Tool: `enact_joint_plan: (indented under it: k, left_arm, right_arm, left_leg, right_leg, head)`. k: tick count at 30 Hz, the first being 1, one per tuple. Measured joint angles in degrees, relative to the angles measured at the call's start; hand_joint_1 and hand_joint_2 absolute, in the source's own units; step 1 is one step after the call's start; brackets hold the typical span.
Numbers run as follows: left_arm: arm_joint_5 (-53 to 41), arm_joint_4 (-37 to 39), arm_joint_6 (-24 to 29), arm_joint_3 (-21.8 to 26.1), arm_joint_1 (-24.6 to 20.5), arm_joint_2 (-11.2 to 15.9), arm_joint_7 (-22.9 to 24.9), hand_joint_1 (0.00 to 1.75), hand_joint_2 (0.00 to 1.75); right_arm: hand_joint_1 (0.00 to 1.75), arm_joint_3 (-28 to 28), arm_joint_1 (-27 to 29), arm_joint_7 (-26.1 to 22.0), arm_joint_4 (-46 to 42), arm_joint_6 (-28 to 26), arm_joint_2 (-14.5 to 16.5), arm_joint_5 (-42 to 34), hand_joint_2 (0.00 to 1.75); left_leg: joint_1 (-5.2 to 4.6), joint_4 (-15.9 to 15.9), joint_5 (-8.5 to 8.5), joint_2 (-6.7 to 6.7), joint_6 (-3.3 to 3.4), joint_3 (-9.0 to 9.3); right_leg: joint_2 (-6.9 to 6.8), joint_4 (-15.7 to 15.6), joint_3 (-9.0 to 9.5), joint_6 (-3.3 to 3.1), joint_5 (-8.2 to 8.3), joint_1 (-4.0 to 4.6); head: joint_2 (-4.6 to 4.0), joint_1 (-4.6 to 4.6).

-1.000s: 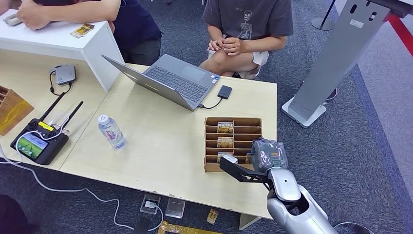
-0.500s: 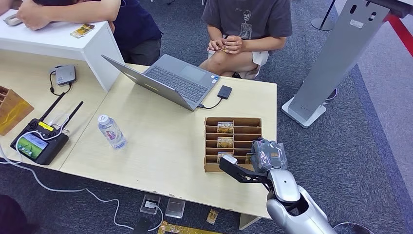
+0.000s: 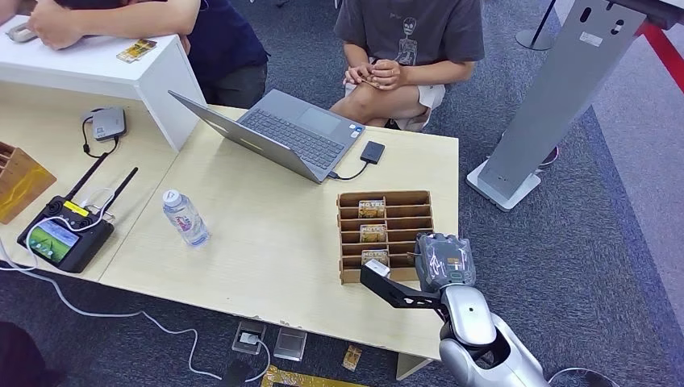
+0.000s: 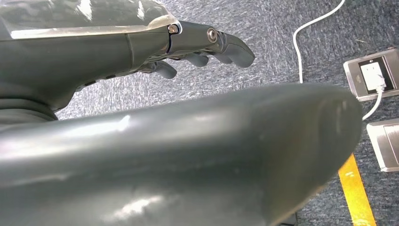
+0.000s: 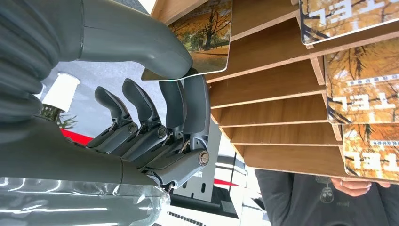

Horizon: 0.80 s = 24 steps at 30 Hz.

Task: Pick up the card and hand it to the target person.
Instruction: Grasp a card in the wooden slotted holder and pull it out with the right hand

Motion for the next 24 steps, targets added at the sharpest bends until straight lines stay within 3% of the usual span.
enact_joint_plan:
  k: [24]
  left_arm:
    - [0.00, 0.00, 0.17, 0.01, 0.00, 0.00, 0.08, 0.00, 0.00]
  right_arm:
    - [1.51, -0.84, 0.29, -0.64, -6.31, 0.19, -0.88, 3.05, 1.75]
  left_leg:
    - [0.00, 0.00, 0.00, 0.00, 0.00, -0.03]
  right_leg:
    - [0.00, 0.00, -0.01, 0.00, 0.00, 0.00]
  head:
    - [0.00, 0.00]
